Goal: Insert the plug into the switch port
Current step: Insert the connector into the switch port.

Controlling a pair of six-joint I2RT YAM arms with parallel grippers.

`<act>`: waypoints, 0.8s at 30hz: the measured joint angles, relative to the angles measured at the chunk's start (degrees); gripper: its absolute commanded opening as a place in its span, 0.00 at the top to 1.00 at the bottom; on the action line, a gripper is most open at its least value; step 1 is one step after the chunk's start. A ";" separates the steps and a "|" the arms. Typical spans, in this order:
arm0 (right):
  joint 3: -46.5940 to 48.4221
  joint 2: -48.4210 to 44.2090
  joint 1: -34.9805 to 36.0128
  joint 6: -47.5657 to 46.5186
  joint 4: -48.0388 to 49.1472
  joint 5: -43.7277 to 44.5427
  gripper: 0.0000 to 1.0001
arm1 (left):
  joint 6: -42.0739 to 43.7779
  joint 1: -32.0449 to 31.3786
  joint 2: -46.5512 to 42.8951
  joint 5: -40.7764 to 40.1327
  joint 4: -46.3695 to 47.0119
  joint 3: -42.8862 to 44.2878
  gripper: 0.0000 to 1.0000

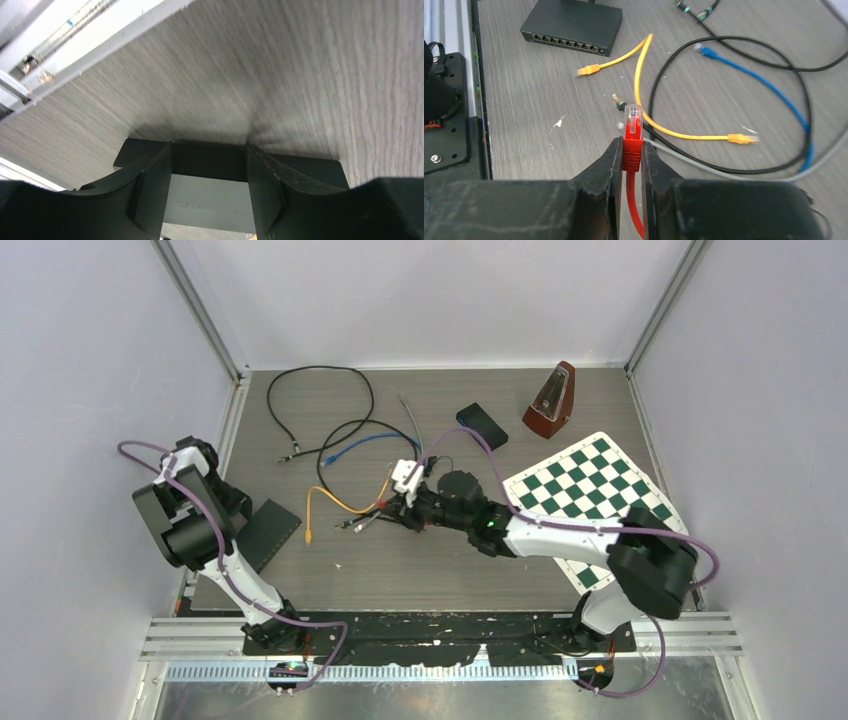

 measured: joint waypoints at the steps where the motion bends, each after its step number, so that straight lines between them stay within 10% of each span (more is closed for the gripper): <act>1: 1.33 1.73 0.76 0.55 -0.48 0.37 0.95 | -0.15 0.07 -0.63 0.33 0.00 -0.70 0.44; 15: 24.94 27.28 13.14 4.31 -9.20 5.53 0.95 | -5.38 1.73 -14.99 4.92 4.26 -12.44 0.37; 24: 38.80 40.59 18.29 6.78 -11.85 7.96 0.95 | -5.20 1.73 -8.83 4.31 4.81 -4.50 0.40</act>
